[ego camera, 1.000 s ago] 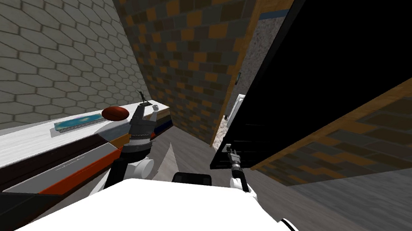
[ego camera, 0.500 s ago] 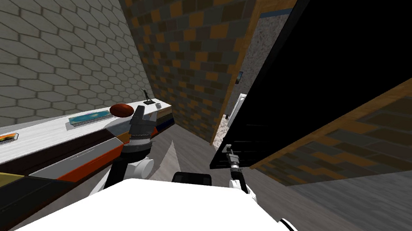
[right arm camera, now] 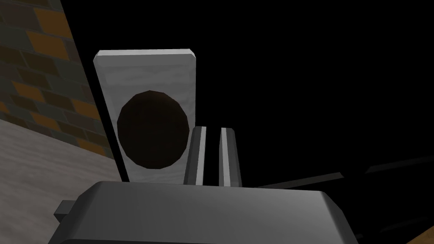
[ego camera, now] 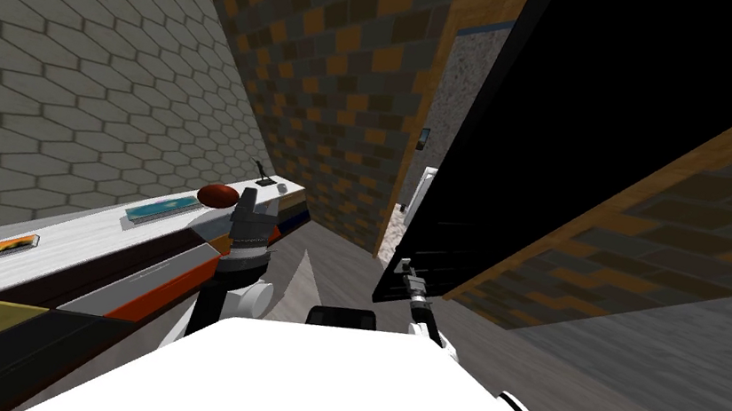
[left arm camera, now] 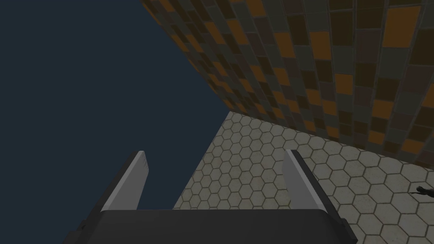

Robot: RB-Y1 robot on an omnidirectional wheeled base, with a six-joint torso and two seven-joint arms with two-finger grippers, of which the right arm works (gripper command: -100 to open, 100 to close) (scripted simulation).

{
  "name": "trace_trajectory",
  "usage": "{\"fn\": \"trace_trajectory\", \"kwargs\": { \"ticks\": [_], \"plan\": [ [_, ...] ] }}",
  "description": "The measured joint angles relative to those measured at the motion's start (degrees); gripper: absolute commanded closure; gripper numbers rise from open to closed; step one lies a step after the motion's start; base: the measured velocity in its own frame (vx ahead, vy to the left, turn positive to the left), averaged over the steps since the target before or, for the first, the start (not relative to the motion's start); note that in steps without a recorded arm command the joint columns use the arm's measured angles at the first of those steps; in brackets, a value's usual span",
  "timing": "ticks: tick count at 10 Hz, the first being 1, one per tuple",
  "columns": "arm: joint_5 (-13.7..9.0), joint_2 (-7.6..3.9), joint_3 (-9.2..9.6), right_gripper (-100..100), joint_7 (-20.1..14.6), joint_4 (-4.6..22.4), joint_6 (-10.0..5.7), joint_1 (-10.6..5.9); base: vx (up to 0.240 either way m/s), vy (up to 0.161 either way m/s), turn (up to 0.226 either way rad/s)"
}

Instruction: Pull the door open

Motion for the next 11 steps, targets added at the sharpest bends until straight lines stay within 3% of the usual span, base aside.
{"fn": "trace_trajectory", "kwargs": {
  "ticks": [1,2,7,8,11],
  "plan": [
    [-0.49,-0.58,-0.56,-100,-0.29,0.01,0.74,-0.09,0.018,0.012,-0.059],
    [-0.73,-0.97,-0.96,100,-0.38,0.21,1.06,-0.03,0.002,-0.022,0.027],
    [-0.52,-0.65,-0.63,100,-0.28,0.05,0.77,-0.09,-0.004,0.002,0.005],
    [-0.51,-0.63,-0.61,-100,-0.29,0.04,0.75,-0.09,-0.098,-0.039,0.105],
    [0.38,-2.34,1.08,-100,-1.93,-0.69,-0.92,0.28,-0.174,-0.075,0.065]
  ]
}}
